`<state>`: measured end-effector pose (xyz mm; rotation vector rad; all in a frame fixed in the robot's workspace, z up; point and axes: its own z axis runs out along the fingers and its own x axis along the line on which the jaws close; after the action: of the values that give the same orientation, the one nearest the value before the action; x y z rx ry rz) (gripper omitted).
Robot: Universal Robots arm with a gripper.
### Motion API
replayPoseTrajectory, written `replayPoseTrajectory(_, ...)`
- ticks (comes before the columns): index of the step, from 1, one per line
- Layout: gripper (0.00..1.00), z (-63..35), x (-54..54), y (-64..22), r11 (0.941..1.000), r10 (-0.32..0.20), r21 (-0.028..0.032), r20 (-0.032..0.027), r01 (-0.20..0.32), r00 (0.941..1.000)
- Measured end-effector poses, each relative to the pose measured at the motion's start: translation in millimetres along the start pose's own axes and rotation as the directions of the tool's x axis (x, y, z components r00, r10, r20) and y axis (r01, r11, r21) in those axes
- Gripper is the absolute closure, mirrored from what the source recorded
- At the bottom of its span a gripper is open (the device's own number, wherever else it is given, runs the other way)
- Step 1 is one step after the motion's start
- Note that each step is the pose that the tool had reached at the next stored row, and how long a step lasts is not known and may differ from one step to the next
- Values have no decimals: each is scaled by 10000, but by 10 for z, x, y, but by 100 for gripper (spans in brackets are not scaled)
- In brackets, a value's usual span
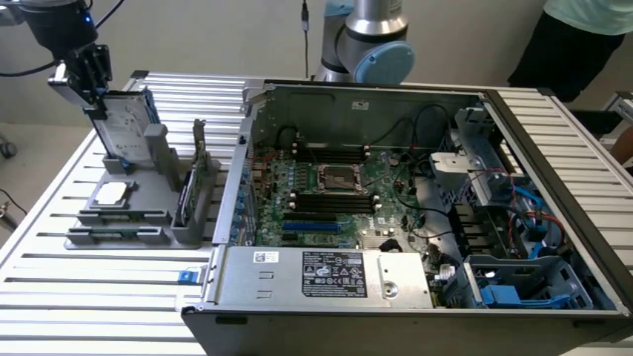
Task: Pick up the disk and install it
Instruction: 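Pick up the disk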
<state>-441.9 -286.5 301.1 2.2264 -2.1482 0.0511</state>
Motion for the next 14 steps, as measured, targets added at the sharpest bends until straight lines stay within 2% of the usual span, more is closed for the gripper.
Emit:
replayPoseTrajectory(10, 67, -174, 10, 2, 10000, -1, 2, 1, 1, 10000)
replayPoseTrajectory(14, 67, -273, 16, 3, 10000, 0, 2, 0, 0, 10000)
